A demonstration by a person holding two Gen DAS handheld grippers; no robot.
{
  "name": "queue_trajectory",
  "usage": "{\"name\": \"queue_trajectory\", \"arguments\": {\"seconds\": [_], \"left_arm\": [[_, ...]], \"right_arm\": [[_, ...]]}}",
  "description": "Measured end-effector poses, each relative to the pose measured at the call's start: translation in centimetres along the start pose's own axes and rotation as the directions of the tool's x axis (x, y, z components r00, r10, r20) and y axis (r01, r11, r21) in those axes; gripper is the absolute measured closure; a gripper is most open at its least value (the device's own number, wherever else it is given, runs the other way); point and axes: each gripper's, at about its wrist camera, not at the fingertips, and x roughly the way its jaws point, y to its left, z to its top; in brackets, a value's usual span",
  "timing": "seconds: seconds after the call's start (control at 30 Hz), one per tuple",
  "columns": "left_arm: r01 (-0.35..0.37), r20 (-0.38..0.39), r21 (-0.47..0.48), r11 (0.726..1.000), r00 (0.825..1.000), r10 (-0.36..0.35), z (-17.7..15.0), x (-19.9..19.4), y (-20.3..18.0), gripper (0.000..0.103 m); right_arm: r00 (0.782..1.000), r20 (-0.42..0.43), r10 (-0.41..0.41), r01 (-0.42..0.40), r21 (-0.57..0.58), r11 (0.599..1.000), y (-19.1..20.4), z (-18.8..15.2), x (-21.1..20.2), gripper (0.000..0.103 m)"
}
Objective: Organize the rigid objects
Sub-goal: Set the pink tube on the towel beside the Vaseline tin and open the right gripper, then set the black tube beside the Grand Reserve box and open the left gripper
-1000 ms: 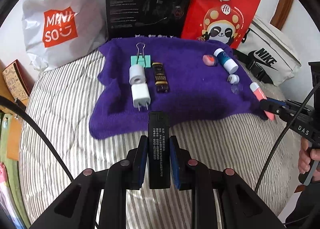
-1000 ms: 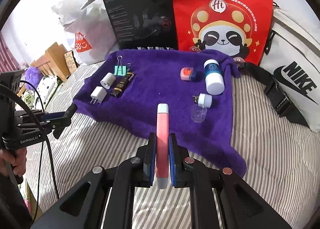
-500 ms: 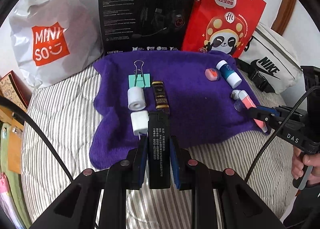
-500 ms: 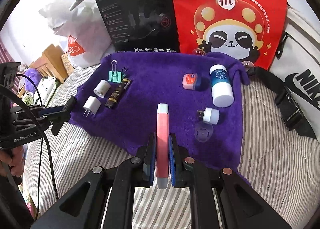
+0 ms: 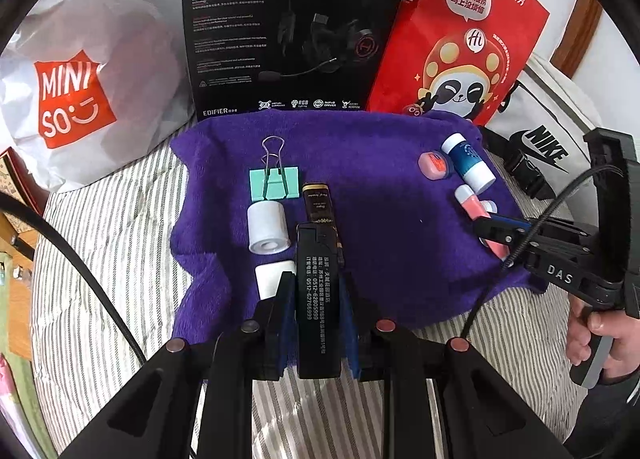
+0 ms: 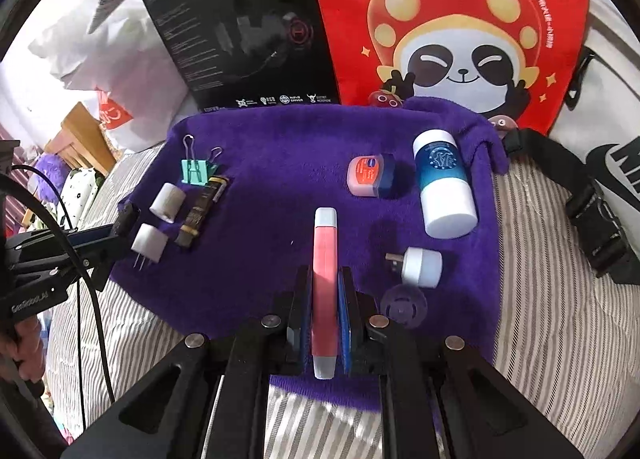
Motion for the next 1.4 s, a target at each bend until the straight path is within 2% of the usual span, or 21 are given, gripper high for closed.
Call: {"name": "queue_trajectory", "arguments": {"seconds": [0.4,0.73,0.8,0.93,1.07,1.4], "left_arm": [[0.010,-0.016,0.002,1.000,1.000,-0.010,0.8,1.0,0.6,0.082],[0.020,-0.030,-0.005,1.000,0.999,-0.020,0.9,1.4,0.6,0.082],[0.021,-0.032,-0.004,1.000,0.999,-0.021,0.8,1.4,0.5,0.082],[0.019,-0.036,-0.006,1.000,0.999,-0.019,0.7,1.3,0.5,0.082],[0.016,-0.041,-0.002,1.000,0.999,-0.016,0.7,1.2,0.4,0.082],[0.016,-0.062,0.012,1.000,0.998,-0.015,1.7,2.8,-1.3,0.082]], "right_arm": [[0.996,-0.051,-0.077,0.077,0.001,0.997,-0.4,1.7,3.8,0.091],[0.993,-0.042,-0.112,0.110,-0.036,0.993,0.0,1.8,4.1,0.091],[0.993,-0.040,-0.110,0.108,-0.048,0.993,0.1,1.7,4.1,0.088],[0.997,-0.041,-0.070,0.067,-0.067,0.995,0.5,1.6,4.0,0.067],[0.995,-0.022,-0.101,0.099,-0.085,0.991,0.8,1.3,3.2,0.066],[0.996,0.021,-0.082,0.083,-0.062,0.995,0.0,0.1,-1.3,0.066]]}}
